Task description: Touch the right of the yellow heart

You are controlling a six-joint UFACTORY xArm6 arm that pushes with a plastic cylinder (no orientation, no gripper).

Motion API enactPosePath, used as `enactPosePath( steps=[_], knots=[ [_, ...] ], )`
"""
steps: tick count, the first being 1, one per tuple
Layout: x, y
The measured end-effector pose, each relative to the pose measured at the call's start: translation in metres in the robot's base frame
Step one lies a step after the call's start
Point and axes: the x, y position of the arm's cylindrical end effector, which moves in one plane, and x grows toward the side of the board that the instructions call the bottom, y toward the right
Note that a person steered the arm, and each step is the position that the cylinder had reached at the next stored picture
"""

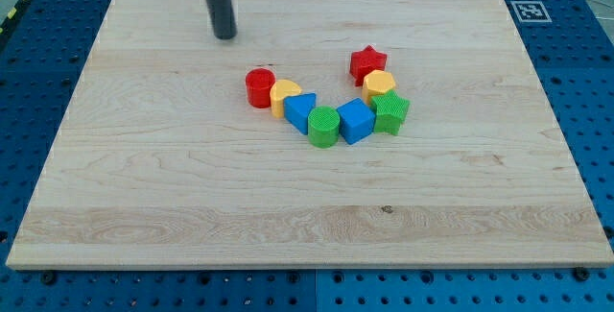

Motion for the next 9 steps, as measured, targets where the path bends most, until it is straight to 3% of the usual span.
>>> enactPosePath(
  steps=[2, 6, 9],
  knots=[
    [0.022, 0.054],
    [0.053, 0.078],
    [0.098, 0.093]
  ],
)
